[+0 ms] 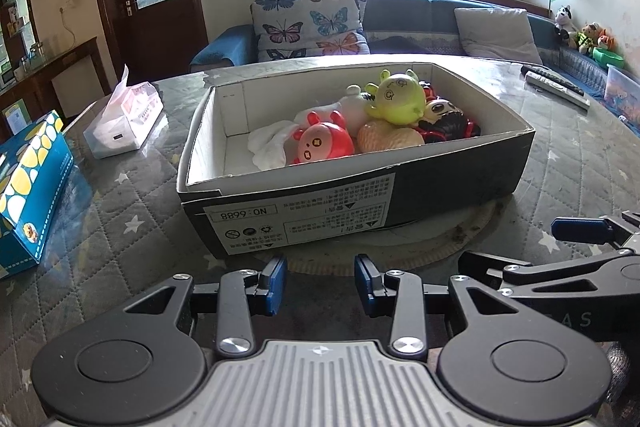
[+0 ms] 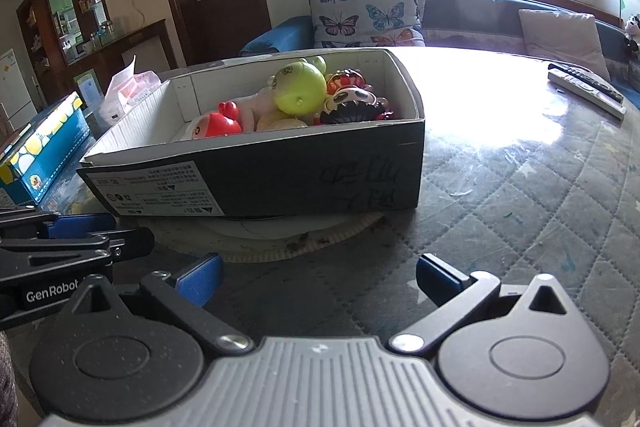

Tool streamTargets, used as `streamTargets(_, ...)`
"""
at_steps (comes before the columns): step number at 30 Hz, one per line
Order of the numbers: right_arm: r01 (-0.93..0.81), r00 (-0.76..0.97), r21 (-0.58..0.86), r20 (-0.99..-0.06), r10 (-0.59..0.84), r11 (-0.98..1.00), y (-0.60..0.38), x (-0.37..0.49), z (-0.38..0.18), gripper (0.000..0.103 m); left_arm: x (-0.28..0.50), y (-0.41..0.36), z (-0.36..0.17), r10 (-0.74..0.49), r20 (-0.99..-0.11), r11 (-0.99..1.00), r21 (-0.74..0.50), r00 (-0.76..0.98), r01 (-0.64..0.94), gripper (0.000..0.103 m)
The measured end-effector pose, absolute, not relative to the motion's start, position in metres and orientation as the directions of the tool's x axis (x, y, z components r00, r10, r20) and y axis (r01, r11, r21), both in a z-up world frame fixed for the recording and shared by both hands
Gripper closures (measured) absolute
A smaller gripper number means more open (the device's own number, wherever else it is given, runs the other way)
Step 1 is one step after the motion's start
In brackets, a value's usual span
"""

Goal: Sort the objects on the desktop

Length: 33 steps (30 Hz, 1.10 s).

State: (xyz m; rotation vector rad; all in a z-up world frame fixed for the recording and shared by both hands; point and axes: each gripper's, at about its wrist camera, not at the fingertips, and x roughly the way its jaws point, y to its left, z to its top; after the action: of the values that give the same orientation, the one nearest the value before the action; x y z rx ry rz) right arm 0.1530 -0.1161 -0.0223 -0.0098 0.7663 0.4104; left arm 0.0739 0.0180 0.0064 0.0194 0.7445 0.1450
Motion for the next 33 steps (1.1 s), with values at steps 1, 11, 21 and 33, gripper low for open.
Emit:
streamTargets(1, -0.361, 0.645, 0.138, -0.678, 0.354, 0.922, -0.116, 0.154, -0.023, 0.000, 0.075, 0.018, 0.006, 0.141, -0.674, 0.989, 0.072, 0.725, -0.125, 0.064)
streamTargets(11, -0.355, 0.640, 0.134, -0.686, 0.345, 0.925, -0.116, 0.163, -0.025, 0.000, 0.083, 0.015, 0.006, 0.150, -0.676, 0.989, 0.091, 0.722, -0.120, 0.064)
streamTargets(21, -0.351, 0.631, 0.130, -0.698, 0.337, 0.927, -0.115, 0.173, -0.028, 0.000, 0.089, 0.017, 0.004, 0.162, -0.680, 0.987, 0.105, 0.715, -0.124, 0.064)
streamTargets(33, -0.358, 0.620, 0.122, -0.710, 0.334, 0.926, -0.109, 0.179, -0.031, 0.000, 0.095, 0.023, 0.003, 0.158, -0.684, 0.987, 0.098, 0.712, -0.124, 0.064)
